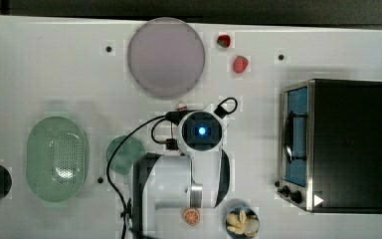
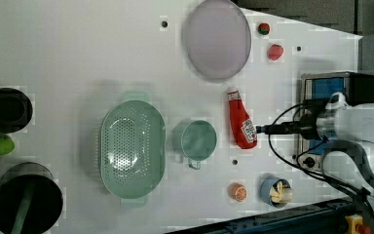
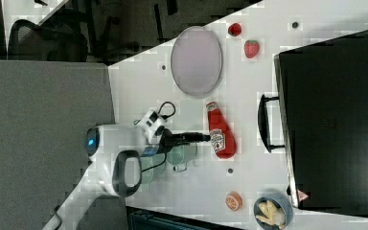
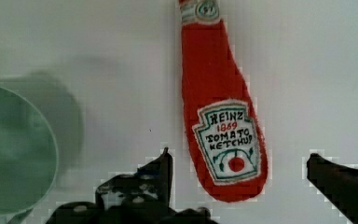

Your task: Pick Ketchup from the table and place it in strainer.

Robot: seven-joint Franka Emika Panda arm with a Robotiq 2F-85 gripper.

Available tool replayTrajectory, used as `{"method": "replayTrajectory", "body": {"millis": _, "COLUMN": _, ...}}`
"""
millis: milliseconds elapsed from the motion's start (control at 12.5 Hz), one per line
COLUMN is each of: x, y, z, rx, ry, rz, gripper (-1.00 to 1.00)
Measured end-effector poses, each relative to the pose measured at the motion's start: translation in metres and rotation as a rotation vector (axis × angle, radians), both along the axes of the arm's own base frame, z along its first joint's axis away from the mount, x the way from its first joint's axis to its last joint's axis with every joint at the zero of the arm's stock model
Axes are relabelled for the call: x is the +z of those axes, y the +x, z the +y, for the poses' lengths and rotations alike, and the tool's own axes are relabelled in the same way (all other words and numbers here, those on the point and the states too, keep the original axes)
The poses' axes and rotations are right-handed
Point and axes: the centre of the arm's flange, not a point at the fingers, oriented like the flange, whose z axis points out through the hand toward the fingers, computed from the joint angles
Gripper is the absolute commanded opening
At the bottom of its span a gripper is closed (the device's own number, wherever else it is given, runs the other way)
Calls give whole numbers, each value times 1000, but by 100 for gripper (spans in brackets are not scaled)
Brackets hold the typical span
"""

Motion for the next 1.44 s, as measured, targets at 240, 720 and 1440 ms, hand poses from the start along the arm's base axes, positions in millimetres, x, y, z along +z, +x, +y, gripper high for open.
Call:
{"method": "replayTrajectory", "body": {"millis": 240, "x": -53, "y": 3, "z": -1, "rx": 74, "ry": -24, "rz": 5, "gripper": 100}}
{"method": "replayTrajectory", "body": {"millis": 720, "x": -107, "y": -8, "z": 9, "rx": 115, "ry": -4, "rz": 14, "gripper": 100}}
{"method": "replayTrajectory", "body": {"millis": 1440, "x": -107, "y": 3, "z": 10, "rx": 118, "ry": 0, "rz": -21, "gripper": 25}}
